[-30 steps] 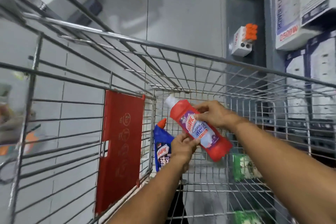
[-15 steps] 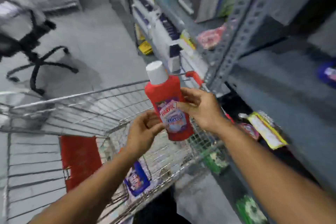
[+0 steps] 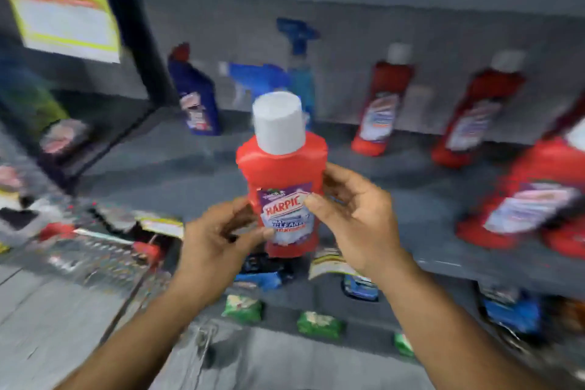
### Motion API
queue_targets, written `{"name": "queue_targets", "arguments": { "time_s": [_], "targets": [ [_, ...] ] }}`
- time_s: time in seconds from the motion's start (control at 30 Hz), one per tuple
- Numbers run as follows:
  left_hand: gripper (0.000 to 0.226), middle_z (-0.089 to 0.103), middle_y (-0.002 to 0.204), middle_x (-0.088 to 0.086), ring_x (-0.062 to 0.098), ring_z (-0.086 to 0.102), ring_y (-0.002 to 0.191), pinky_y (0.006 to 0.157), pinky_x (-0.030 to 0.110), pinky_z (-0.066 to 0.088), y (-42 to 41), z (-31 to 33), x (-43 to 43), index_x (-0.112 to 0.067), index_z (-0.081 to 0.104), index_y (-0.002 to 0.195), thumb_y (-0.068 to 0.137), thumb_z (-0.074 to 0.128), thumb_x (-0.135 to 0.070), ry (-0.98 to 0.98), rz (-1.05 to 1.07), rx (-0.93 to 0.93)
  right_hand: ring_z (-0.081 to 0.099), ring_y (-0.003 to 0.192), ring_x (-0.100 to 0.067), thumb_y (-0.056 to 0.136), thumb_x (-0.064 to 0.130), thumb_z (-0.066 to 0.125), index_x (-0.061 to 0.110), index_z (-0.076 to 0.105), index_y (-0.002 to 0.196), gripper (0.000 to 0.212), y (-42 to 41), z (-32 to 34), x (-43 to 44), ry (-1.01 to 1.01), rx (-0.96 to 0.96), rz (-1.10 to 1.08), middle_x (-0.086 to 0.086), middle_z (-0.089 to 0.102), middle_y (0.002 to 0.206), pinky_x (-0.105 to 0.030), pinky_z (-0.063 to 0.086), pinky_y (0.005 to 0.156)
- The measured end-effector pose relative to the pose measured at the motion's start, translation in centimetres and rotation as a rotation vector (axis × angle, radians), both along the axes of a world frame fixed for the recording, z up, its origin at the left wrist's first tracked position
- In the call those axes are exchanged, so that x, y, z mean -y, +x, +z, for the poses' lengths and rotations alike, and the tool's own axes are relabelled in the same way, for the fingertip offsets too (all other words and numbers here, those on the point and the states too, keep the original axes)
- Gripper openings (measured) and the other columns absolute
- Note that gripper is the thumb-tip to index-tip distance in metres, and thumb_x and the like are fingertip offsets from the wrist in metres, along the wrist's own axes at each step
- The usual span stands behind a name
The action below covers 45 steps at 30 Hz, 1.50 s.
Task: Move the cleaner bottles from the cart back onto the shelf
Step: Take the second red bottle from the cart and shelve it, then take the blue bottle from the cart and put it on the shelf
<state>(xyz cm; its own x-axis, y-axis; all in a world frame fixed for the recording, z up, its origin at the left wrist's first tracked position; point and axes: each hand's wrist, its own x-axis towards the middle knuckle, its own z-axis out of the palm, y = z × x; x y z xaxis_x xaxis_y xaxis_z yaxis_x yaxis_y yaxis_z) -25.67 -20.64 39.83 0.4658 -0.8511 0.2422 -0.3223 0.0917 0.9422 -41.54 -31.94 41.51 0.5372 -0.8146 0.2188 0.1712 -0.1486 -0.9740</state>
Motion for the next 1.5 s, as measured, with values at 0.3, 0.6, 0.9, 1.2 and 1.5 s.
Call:
{"name": "queue_targets", "arguments": {
  "time_s": [0.3, 0.6, 0.9, 1.2, 1.5],
  "targets": [
    [0.048, 0.071, 0.089, -0.031, 0.008, 0.068, 0.087, 0.091, 0.048, 0.055, -11.2, -3.2, 13.6, -0.058, 0.061, 0.098, 0.065, 0.076, -0.026, 0.026, -0.302, 0.063, 0.066, 0.106, -0.012, 0.083, 0.013, 0.067, 0.013, 0.057, 0.125, 0.043, -13.1, -3.4, 6.7, -0.072, -0.054, -0.451, 0.001, 0.069, 0.115, -0.033, 0.052, 0.094],
    [0.053, 0.066, 0.118, 0.005, 0.008, 0.065, 0.102, 0.1, 0.039, 0.051, -13.7, -3.0, 17.0, -0.011, 0.053, 0.126, 0.077, 0.072, -0.004, 0.055, -0.341, 0.073, 0.064, 0.104, 0.0, 0.088, 0.016, 0.062, 0.025, 0.055, 0.126, 0.04, -14.4, -3.4, 8.8, -0.131, -0.101, -0.558, 0.011, 0.068, 0.114, -0.019, 0.053, 0.086],
    [0.032, 0.066, 0.106, -0.012, -0.013, 0.061, 0.096, 0.089, 0.008, 0.046, -1.0, -7.7, 0.7, -0.03, 0.061, 0.107, 0.075, 0.067, -0.029, 0.142, 0.085, 0.178, 0.058, 0.088, 0.004, 0.085, 0.031, 0.056, 0.024, 0.062, 0.101, 0.018, -8.1, -9.0, -1.4, -0.405, -0.17, -0.51, 0.029, 0.056, 0.1, -0.014, 0.045, 0.082],
    [0.044, 0.065, 0.11, 0.013, 0.031, 0.065, 0.098, 0.09, 0.045, 0.05, 17.5, -14.8, -27.3, -0.008, 0.055, 0.118, 0.078, 0.07, -0.021, 0.512, 1.092, -0.327, 0.058, 0.09, 0.003, 0.081, 0.028, 0.059, 0.02, 0.07, 0.092, 0.018, 16.7, -7.2, -9.9, -0.595, -0.32, 0.459, 0.009, 0.061, 0.093, -0.012, 0.044, 0.087],
    [0.006, 0.05, 0.046, 0.002, 0.003, 0.042, 0.029, 0.03, 0.011, 0.029, 21.4, -23.0, -39.5, 0.01, 0.061, 0.08, 0.081, 0.056, 0.009, 0.727, 1.256, -0.857, 0.06, 0.103, -0.016, 0.083, 0.029, 0.064, 0.022, 0.056, 0.123, 0.042, 42.8, -15.0, -27.5, -0.721, -0.903, 1.325, -0.002, 0.061, 0.124, -0.033, 0.049, 0.093]
  ]
}}
